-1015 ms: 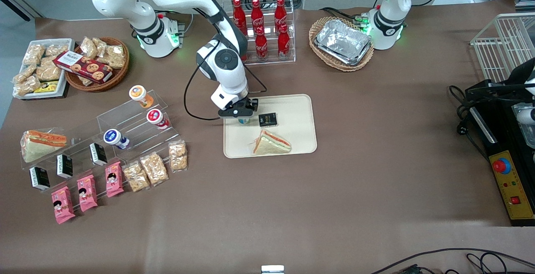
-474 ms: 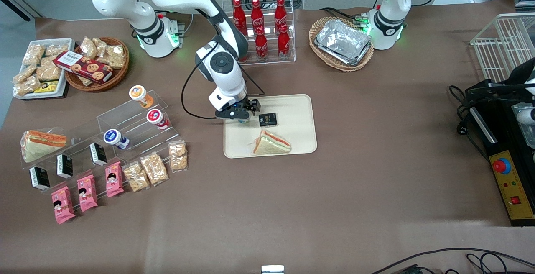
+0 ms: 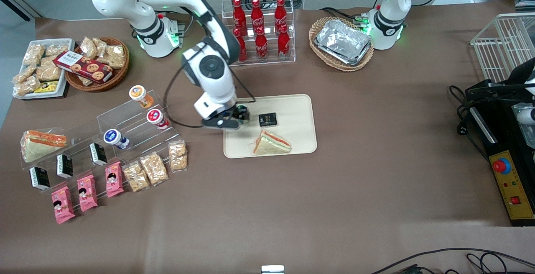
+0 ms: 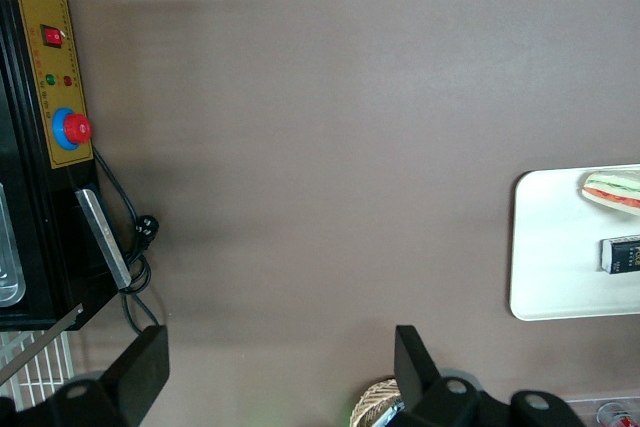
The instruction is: Place green gum on tray
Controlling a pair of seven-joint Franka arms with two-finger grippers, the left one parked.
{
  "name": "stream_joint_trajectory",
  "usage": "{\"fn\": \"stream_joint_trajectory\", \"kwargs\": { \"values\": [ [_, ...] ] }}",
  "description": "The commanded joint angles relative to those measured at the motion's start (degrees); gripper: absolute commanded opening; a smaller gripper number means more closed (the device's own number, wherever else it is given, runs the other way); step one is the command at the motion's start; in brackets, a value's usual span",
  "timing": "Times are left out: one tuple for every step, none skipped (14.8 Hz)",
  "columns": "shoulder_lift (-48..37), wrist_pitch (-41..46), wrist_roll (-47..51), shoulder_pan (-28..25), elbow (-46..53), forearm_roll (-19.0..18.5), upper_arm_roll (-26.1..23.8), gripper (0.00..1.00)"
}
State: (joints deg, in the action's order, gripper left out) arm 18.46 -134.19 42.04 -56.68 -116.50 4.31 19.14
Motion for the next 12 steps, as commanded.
{"fn": "stream_joint_trajectory", "kwargs": {
  "values": [
    [-3.2, 16.2, -4.5, 0.2, 11.7, -1.7, 6.0, 1.00],
    [-3.2, 18.9, -4.9, 0.2, 15.0, -2.0, 7.4, 1.00],
    [-3.1, 21.0, -6.8, 0.5, 17.8, -2.1, 9.0, 1.00],
    [-3.2, 22.9, -11.0, 1.7, 19.6, -2.0, 10.8, 1.00],
    [-3.2, 24.4, -16.2, 3.3, 21.3, -1.4, 11.9, 1.00],
    [-3.3, 25.4, -20.6, 5.9, 22.4, -1.1, 12.8, 1.00],
    [-3.6, 25.5, -23.9, 9.1, 23.6, -1.1, 13.0, 1.00],
    [-3.8, 25.5, -27.3, 13.6, 24.4, -1.0, 12.6, 1.00],
    [-3.8, 25.6, -29.6, 16.9, 24.8, -0.9, 12.2, 1.00],
    [-4.1, 25.9, -31.6, 20.0, 25.1, -0.9, 12.2, 1.00],
    [-5.1, 27.1, -34.6, 23.3, 25.1, -0.9, 12.1, 1.00],
    [-5.5, 28.4, -37.5, 26.4, 25.3, -0.3, 12.0, 1.00]
  ]
}}
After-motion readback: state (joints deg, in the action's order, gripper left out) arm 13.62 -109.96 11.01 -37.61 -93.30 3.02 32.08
